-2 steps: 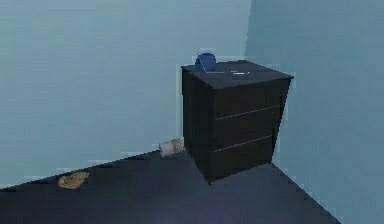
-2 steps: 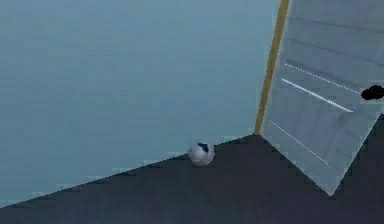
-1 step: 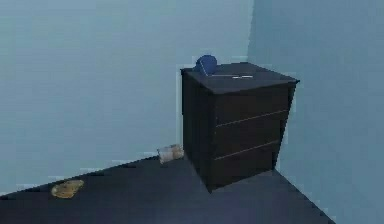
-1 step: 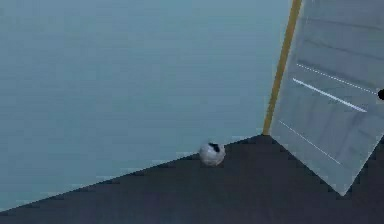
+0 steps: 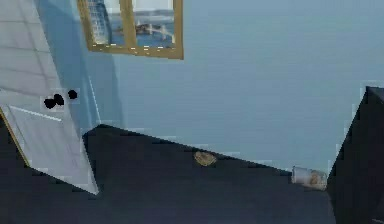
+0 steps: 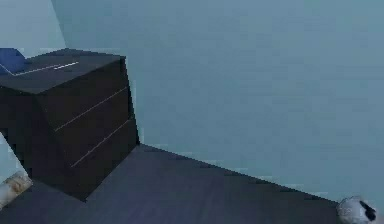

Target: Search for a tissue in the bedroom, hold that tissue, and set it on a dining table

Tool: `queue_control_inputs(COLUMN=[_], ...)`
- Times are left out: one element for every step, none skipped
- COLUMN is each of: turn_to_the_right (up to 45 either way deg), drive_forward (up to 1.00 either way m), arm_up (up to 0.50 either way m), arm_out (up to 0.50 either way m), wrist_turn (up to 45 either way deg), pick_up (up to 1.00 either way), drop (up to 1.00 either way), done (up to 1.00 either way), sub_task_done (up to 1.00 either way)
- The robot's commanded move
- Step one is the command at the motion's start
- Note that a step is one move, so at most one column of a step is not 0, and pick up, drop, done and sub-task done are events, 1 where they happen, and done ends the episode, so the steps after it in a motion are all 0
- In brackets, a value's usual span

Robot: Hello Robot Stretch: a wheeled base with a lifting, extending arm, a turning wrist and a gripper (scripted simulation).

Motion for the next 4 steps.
queue_control_inputs(turn_to_the_right=[-30.0, 0.0, 3.0, 0.0], drive_forward=[0.00, 0.20, 0.00, 0.30], arm_up=[0.00, 0.00, 0.00, 0.00], arm_out=[0.00, 0.00, 0.00, 0.00], wrist_turn=[0.0, 0.0, 0.0, 0.0], pick_up=[0.00, 0.00, 0.00, 0.00], drop=[0.00, 0.00, 0.00, 0.00], done=[0.00, 0.00, 0.00, 0.00], sub_task_done=[0.00, 0.00, 0.00, 0.00])
